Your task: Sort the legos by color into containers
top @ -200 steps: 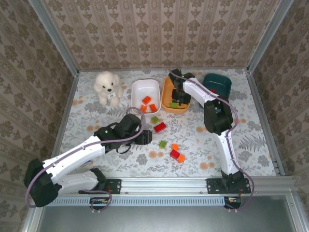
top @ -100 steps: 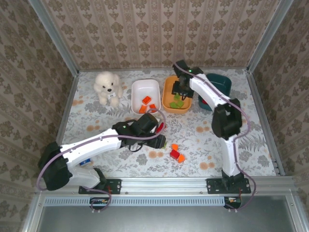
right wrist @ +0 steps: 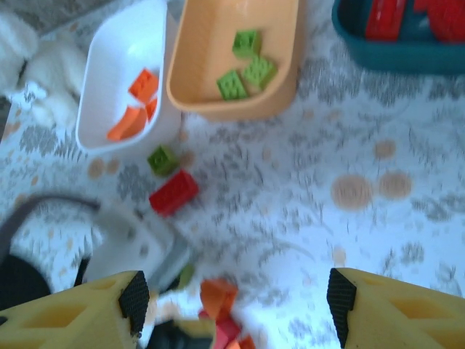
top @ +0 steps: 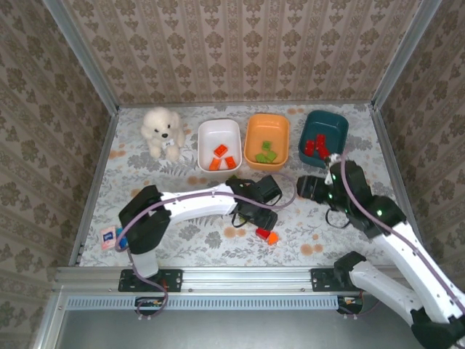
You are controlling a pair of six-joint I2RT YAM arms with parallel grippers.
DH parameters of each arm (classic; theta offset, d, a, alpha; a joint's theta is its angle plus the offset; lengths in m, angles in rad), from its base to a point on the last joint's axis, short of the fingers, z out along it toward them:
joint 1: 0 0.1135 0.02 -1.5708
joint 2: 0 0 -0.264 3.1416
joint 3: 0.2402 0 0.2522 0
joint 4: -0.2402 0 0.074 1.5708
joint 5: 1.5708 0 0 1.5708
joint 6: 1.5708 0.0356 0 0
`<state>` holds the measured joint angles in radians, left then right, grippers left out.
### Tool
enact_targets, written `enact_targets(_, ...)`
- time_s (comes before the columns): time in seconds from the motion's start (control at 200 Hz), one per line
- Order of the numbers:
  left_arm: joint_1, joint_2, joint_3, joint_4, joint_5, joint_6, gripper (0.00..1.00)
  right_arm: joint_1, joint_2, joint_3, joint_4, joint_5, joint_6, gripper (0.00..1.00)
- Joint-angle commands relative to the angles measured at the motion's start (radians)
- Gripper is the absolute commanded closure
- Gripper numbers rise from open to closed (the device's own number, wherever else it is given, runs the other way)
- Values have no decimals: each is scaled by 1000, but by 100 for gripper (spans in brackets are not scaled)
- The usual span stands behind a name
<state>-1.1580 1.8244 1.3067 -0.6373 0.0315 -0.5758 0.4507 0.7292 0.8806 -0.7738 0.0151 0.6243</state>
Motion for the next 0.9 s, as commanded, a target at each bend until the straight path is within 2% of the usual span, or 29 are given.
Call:
enact_targets(0.0,-9,49,58,-73,-35,-12,33,6,-97,-58,-67,-113,47,31)
enact_targets(0.11,-9,105,106,-111,-42,-13,34,7,-148,-67,-121,-114,54,31)
enact_targets(0.295,-11,169,131,-85,-26,-3,36,6,-118,-19,-127,-103,24,31)
enact_targets(0.505,-9,232,175,-85,-30,9,50,6,-88,-3,-102,-112,25,31)
enact_targets(0.665,-3,219,170,-69,-55,13,67,6,-80,2,-107,-115,23,32)
enact_targets(0.895,43,137,188,-92,-108,17,70,6,-79,25,-134,-114,13,32)
